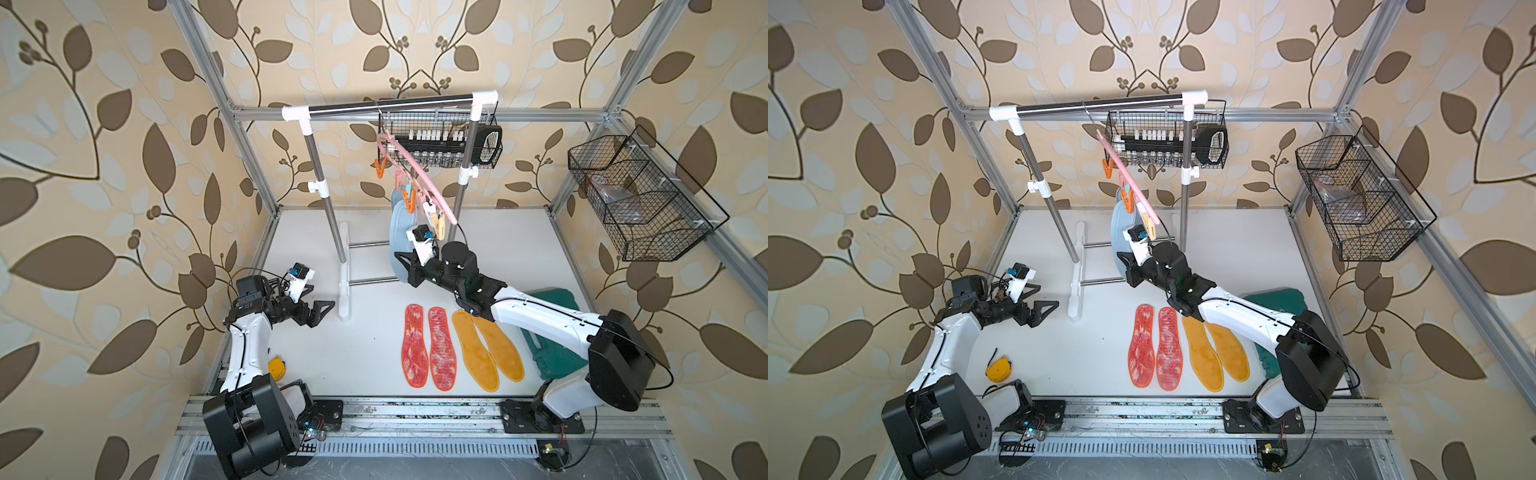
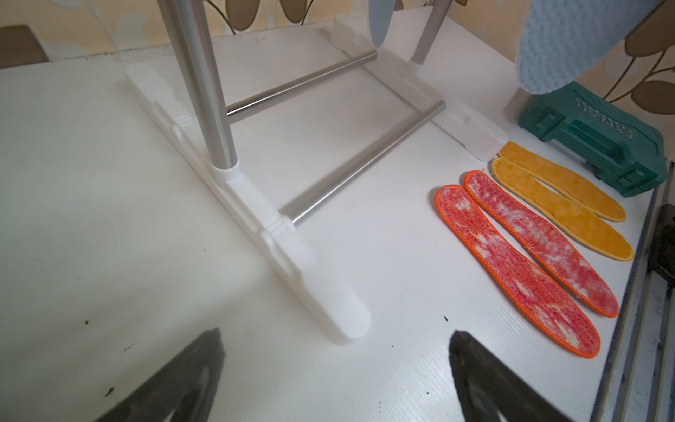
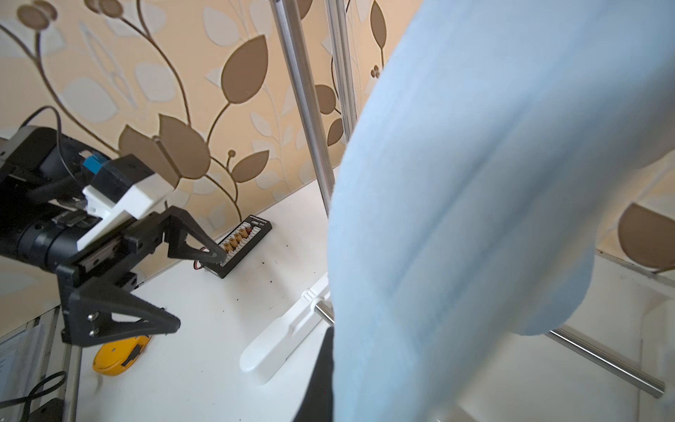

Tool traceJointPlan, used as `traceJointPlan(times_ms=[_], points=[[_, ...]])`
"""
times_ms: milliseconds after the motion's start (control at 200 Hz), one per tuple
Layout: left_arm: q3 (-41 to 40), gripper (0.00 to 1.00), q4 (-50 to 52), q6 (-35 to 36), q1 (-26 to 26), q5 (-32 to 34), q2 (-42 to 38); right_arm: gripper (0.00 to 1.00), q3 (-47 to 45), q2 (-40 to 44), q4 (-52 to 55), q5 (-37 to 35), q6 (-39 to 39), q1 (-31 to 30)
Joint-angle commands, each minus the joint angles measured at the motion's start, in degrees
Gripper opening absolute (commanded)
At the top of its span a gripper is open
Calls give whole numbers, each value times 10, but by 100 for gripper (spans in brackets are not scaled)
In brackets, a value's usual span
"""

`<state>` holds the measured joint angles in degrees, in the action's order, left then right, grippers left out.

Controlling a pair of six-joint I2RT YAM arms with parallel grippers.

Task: Take the shoe insoles off the hanger
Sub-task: Remove the insole from the hanger.

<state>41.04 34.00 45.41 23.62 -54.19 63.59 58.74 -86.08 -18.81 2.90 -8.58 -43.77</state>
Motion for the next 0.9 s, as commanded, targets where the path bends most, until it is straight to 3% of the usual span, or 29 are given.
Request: traceJointPlan(times_ms=[0, 235, 410, 730, 895], points=[[49, 99, 57, 31, -13, -64, -2, 7, -22, 33, 11, -20, -9, -2], [127, 99, 59, -16, -147, -66, 11, 8, -50, 67, 13, 2, -35, -2], [182, 99, 61, -54, -218, -101, 70, 9, -56, 77, 12, 29, -59, -2], [242, 99, 93, -28, -294, -163, 155, 9, -58, 72, -32, 84, -148, -2], [222, 99, 62, -29, -320, -167, 155, 9, -63, 64, -47, 89, -164, -2]])
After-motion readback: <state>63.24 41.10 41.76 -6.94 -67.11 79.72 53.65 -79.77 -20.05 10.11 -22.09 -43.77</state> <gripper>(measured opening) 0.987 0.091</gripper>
